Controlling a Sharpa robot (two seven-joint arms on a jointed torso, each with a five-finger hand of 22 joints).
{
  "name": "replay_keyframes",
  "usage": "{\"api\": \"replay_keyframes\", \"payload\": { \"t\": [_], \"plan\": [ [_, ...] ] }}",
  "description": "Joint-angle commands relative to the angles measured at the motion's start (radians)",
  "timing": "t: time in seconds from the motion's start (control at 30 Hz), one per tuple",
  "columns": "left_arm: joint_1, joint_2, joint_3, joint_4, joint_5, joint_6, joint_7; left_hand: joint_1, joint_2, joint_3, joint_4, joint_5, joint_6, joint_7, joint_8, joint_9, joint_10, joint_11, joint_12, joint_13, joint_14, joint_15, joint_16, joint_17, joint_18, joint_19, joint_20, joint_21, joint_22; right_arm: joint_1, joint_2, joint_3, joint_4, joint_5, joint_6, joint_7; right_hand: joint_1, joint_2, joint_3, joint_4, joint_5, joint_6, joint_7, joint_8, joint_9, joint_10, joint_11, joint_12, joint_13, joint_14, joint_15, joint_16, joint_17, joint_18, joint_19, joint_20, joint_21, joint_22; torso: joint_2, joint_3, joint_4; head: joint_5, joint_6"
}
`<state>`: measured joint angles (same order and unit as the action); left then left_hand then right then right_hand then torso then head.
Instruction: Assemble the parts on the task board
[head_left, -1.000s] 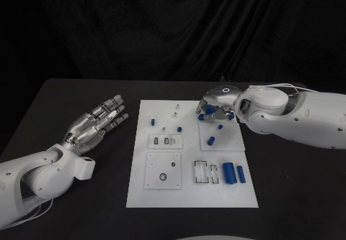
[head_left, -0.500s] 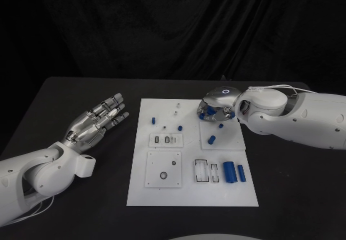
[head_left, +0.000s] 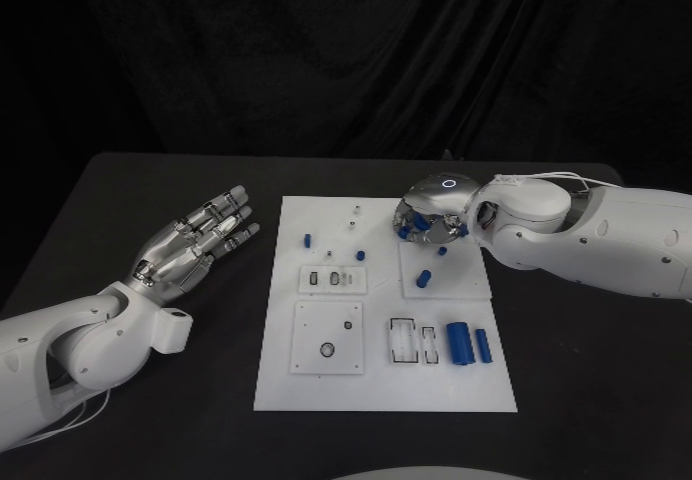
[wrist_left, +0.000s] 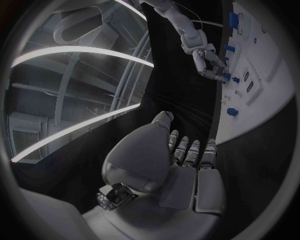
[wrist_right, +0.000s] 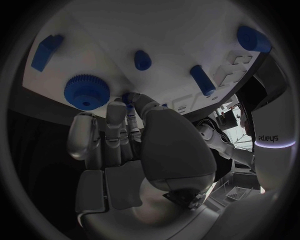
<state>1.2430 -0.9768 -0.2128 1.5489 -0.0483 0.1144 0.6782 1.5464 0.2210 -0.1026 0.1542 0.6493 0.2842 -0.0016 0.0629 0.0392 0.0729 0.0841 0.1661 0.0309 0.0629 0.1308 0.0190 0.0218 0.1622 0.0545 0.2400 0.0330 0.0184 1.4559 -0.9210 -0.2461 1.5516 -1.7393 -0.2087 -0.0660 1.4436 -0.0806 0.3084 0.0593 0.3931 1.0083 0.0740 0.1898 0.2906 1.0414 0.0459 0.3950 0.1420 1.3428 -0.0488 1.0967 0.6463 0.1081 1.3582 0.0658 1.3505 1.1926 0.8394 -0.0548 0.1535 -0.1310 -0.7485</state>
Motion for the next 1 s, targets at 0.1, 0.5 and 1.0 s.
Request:
{"api": "replay_keyframes", "payload": {
  "t": [0.1, 0.5, 1.0],
  "plan": [
    [0.003, 0.002, 0.001, -0.001, 0.002, 0.018, 0.137, 0.005, 0.000, 0.007, -0.002, 0.001, 0.000, 0.008, 0.003, 0.000, -0.001, 0.010, 0.004, 0.001, 0.001, 0.007, 0.000, 0.001, 0.016, 0.000, 0.005, 0.004, 0.001, -0.006, -0.007, -0.001, 0.010, -0.009, -0.097, 0.031, 0.015, 0.015, 0.008, -0.013, -0.009, 0.041, 0.016, 0.036, 0.067, 0.049, -0.016, 0.001, 0.011, 0.019, -0.015, 0.012, 0.026, -0.024, 0.011, -0.017, 0.012, 0.022, 0.000, -0.0001, 0.0000, 0.004, 0.002],
    [0.003, 0.005, 0.001, -0.004, 0.002, 0.015, 0.133, 0.004, 0.002, 0.013, -0.006, -0.001, 0.007, 0.015, 0.005, 0.001, 0.000, 0.010, 0.007, 0.001, 0.000, 0.009, 0.000, 0.001, 0.016, 0.000, 0.008, 0.004, 0.001, 0.053, -0.005, -0.001, 0.044, 0.049, -0.105, 0.004, -0.005, 0.014, 0.005, -0.005, -0.052, 0.043, 0.015, 0.046, 0.113, 0.074, -0.015, -0.036, 0.006, 0.042, -0.012, 0.032, 0.068, -0.029, 0.025, -0.017, 0.023, 0.047, -0.001, -0.0014, 0.0012, 0.026, 0.017],
    [0.003, 0.020, 0.001, -0.009, 0.002, 0.012, 0.134, 0.003, 0.003, 0.019, -0.009, -0.001, 0.008, 0.023, 0.006, 0.001, 0.000, 0.011, 0.008, 0.001, -0.004, 0.009, -0.002, 0.000, 0.017, -0.002, 0.008, 0.002, 0.001, 0.063, 0.132, -0.001, -0.091, 0.135, -0.095, 0.016, -0.001, 0.013, 0.016, -0.009, -0.027, 0.022, 0.029, 0.029, 0.131, 0.079, -0.006, -0.067, 0.004, 0.045, 0.011, 0.038, 0.083, -0.032, 0.027, 0.001, 0.026, 0.057, -0.001, -0.0025, 0.0025, 0.035, 0.025]
  ]
}}
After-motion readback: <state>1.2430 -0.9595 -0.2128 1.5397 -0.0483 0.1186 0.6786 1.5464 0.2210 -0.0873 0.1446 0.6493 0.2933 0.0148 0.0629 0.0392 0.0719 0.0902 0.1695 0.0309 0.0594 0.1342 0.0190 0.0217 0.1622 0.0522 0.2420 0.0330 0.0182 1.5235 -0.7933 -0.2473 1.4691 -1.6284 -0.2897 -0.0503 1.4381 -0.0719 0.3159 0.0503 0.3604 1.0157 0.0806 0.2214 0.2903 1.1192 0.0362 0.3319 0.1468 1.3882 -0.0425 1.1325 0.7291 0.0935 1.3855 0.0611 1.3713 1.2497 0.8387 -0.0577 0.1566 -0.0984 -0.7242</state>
